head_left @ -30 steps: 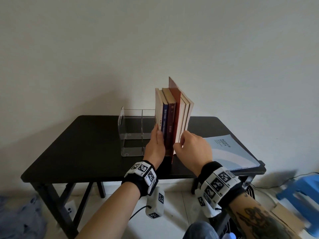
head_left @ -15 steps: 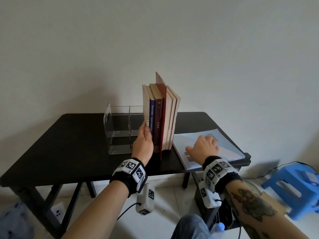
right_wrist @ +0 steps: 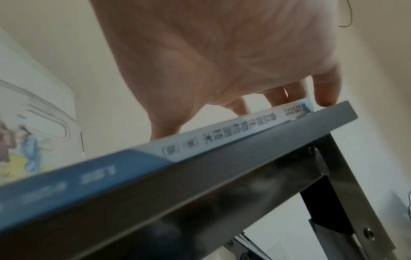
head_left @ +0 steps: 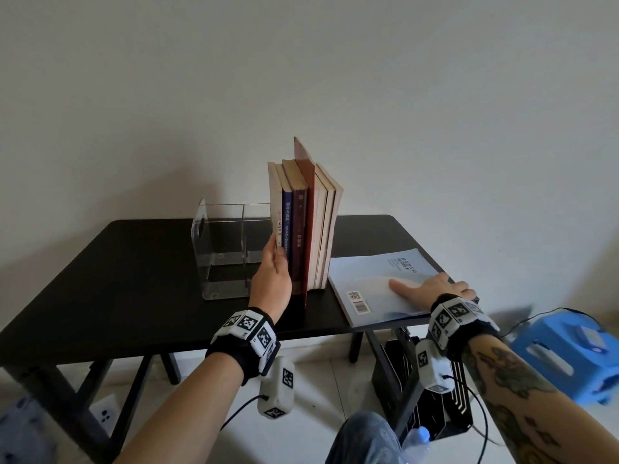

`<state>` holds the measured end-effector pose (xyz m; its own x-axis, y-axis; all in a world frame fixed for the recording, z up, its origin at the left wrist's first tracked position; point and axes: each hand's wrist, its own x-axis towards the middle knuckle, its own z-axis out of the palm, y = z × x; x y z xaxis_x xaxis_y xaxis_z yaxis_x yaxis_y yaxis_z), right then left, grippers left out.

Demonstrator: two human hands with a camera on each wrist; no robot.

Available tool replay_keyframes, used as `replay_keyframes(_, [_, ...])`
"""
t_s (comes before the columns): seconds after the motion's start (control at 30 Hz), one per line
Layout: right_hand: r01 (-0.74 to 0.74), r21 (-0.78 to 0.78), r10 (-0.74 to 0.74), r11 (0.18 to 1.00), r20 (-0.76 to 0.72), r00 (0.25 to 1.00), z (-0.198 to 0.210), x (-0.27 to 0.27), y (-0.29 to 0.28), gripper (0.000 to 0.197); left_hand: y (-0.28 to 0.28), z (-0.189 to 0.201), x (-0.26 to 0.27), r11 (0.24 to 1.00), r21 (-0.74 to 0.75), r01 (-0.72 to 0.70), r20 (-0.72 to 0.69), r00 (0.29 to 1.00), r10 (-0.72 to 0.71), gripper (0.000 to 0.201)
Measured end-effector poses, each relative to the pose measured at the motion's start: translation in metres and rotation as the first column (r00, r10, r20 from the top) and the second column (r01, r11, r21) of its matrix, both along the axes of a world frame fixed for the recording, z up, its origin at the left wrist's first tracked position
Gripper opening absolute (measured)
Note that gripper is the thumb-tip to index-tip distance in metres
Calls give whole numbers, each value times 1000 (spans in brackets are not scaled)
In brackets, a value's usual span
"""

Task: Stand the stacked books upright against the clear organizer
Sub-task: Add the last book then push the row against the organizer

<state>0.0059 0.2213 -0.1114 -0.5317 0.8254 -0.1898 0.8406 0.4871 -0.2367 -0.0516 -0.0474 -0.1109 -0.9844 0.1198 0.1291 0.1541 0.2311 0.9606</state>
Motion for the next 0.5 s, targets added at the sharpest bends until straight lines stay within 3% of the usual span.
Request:
replay_keyframes(0.13, [16, -4, -15, 1000, 35, 999, 7, 4, 13, 121, 1, -1, -1, 1000, 11, -7, 4, 1000, 7, 50])
replay_keyframes(0.3, [-113, -58, 112, 992, -21, 993, 27, 10, 20, 87, 1, -2, -1, 1000, -7, 1, -3, 1000, -1, 52])
replay_keyframes(0.5, [-217, -209, 165, 954, -238, 957, 73, 23, 20, 39, -5, 2, -4, 998, -42, 35, 2, 999, -35, 51])
